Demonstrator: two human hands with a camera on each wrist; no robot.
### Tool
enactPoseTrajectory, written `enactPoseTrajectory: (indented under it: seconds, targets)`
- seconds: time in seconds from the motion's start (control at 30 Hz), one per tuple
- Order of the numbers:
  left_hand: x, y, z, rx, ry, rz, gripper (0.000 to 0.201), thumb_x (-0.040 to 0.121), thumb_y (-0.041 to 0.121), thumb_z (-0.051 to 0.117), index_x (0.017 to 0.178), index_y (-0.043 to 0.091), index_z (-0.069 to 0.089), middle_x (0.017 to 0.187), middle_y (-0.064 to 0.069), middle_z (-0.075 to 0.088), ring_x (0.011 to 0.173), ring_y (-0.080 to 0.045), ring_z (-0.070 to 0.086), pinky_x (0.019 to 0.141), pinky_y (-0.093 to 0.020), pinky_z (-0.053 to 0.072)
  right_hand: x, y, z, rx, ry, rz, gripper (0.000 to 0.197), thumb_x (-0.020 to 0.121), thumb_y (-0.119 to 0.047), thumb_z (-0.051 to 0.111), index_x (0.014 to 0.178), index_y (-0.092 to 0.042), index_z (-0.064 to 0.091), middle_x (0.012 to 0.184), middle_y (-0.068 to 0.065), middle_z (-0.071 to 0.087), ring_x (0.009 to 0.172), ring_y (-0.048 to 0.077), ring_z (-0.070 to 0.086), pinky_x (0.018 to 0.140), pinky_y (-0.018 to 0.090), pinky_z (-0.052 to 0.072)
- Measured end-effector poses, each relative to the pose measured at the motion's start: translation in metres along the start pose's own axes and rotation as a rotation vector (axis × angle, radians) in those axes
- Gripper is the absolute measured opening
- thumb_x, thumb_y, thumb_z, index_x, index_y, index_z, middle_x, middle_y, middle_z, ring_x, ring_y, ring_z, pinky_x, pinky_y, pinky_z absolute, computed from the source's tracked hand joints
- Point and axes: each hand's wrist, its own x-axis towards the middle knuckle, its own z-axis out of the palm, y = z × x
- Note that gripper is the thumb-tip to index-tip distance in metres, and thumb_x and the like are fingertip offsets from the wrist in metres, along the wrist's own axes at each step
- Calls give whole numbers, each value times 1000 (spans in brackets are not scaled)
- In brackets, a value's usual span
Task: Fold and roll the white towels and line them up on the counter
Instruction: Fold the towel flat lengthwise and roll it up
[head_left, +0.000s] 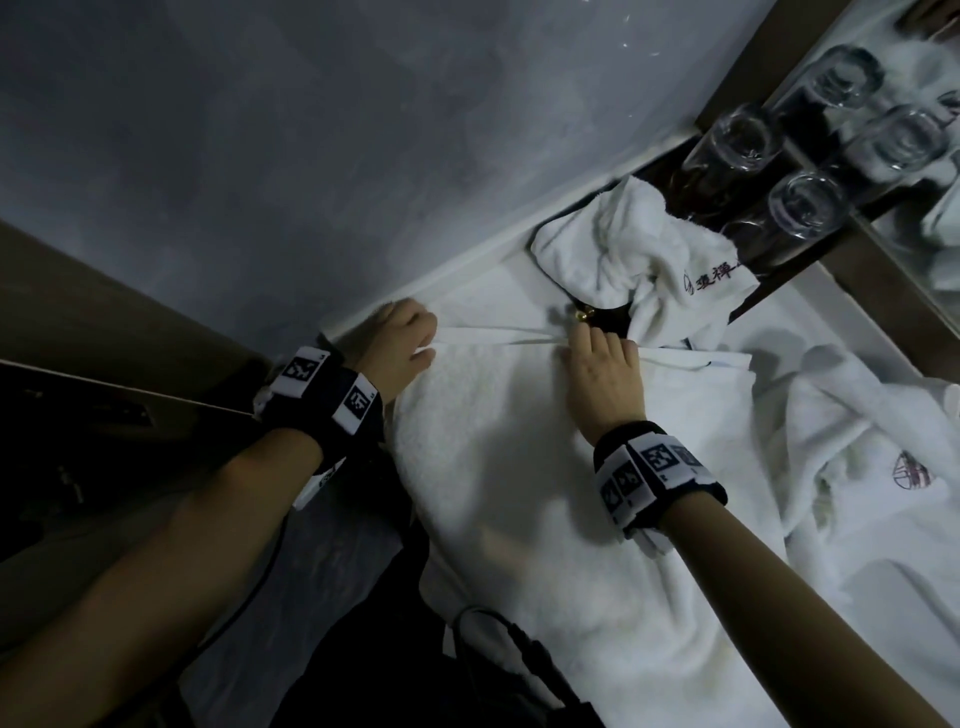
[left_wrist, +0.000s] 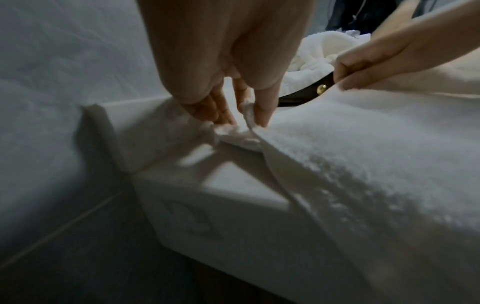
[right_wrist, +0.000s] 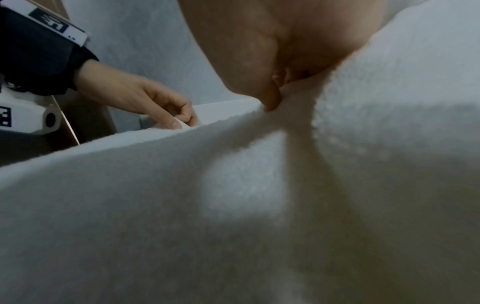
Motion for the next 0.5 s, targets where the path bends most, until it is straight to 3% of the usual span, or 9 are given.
enactPoseTrajectory:
  seconds: [0.07,0.13,0.23,0.37,0.43,0.5]
  targets:
    - [0,1,-1,189,-27,37,9,86,14,55,83,6,51,104,-15,52,101,-31,45,84,-38,30,-3,3,-4,2,23,3,34,100,-20,28,125,-2,44,108,16,56,100,32,49,88,38,27]
    - [-2,2,-5,230,-44,59,11,89,15,52,89,4,52,100,-14,51,97,-31,47,81,-38,31,-5,6,-7,9,39,8,35,100,-20,30,125,-1,45,108,17,56,100,32,49,88,38,27]
    - [-7,1,-14,-98,-9,113,21,89,6,53,75,9,38,79,-10,38,70,-25,41,66,-33,31,-7,8,-9,6,34,14,33,100,-19,30,122,-1,46,107,18,55,99,33,49,89,40,29]
    - [-23,-2,-24,-379,-6,91,23,90,8,55,74,10,39,63,5,33,56,-5,31,54,-13,30,-9,5,-11,28,103,59,28,96,-14,36,109,3,54,95,23,58,90,36,55,83,44,39]
    - [-32,-1,-26,-425,13,79,22,90,12,55,75,11,40,60,7,32,52,-3,33,52,-9,31,-12,0,-15,18,133,82,31,90,-14,37,102,4,59,84,22,60,79,36,58,74,43,45]
    - [-39,-1,-27,-467,48,60,20,91,14,55,77,10,41,61,7,32,51,-2,32,51,-9,30,-12,-3,-17,24,141,83,38,90,-17,32,107,4,58,84,22,60,78,36,58,73,43,45]
